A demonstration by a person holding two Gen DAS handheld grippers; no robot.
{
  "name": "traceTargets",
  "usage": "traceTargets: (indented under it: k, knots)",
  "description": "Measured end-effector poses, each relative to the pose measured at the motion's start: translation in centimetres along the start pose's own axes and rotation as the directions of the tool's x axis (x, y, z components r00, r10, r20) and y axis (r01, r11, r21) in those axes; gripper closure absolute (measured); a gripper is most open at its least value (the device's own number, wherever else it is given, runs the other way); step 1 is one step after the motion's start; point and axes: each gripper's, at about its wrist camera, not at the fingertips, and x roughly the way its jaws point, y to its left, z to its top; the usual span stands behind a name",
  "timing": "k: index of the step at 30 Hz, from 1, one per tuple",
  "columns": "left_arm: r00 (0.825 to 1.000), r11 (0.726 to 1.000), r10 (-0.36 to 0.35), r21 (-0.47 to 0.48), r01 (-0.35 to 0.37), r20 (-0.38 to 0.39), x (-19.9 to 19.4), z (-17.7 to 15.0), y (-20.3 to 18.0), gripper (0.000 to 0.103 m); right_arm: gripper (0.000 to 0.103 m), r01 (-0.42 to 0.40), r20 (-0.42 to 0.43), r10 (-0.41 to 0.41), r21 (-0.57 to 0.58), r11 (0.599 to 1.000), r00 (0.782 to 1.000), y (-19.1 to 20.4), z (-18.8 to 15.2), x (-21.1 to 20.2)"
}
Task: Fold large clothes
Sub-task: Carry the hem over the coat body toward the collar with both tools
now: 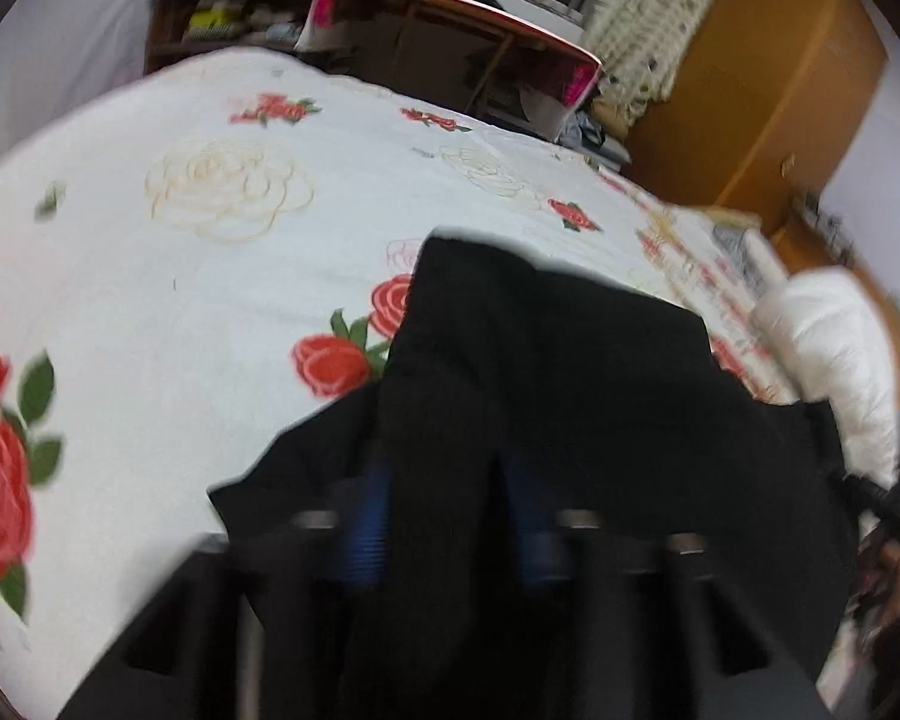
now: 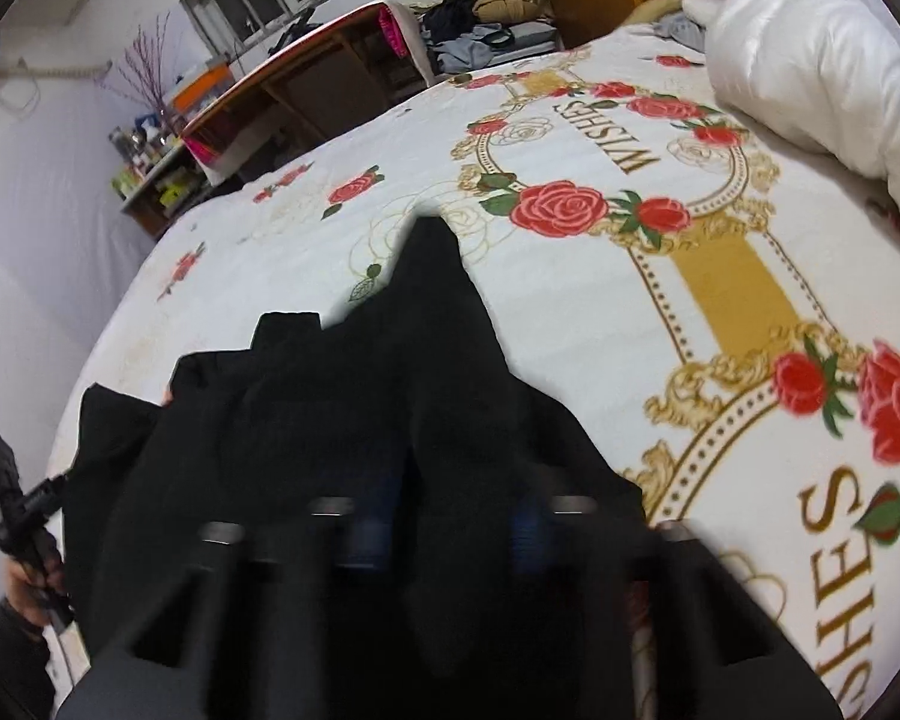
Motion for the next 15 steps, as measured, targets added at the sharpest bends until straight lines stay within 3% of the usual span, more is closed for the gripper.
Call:
traceTargets:
  k: [1,6,9,15]
  knots:
    - [1.000,1.000,0.005,0.021,-0.005,0.020,-0.3,0.2,-0.4,0.089,0.083,0.004,0.005,-0.004,-0.001,1.000,1.000,0.0,0.1,0.0]
    - [0.991,0.998,0.055,-0.040,-0.050,0.122,-1.4,2.1,0.0,0.090,0.086,0.038,0.065,-0.040,0.025,0.999,0.997,-0.4,1.9,-0.4]
    - [0.988,0.995,0.096,-0.052,-0.090,0.121,0.1,2.4,0.1,0.090,0.086,0.075,0.066,-0.075,0.002,0.997,0.995,0.4,2.9,0.9]
    - [0.987,0.988,0.140,-0.077,-0.134,0.073,4.1,0.9,1.6,0.087,0.085,0.152,-0.014,-0.152,-0.011,0.988,0.988,-0.2,2.2,6.3]
